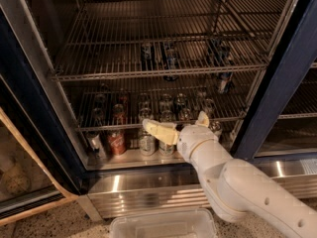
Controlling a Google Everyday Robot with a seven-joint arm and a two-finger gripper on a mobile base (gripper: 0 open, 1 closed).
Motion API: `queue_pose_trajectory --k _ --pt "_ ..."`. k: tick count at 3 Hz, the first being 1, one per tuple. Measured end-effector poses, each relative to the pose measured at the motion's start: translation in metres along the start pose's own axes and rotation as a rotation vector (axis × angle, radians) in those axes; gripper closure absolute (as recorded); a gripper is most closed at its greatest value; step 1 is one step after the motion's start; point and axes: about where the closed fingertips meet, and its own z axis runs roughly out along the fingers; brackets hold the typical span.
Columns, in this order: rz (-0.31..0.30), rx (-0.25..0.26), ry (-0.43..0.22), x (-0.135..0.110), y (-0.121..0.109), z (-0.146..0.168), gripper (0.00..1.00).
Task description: Pick pepsi can from middle shelf of fridge
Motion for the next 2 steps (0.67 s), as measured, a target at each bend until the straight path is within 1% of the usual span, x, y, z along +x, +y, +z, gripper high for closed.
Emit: queue_pose_trajectory --k 1,2 --pt "-0.022 0.055 -0.085 -0.001 -0.004 0.017 0.0" --pt "-0.086 0.11 -0.152 -0.005 -0.011 0.033 0.0"
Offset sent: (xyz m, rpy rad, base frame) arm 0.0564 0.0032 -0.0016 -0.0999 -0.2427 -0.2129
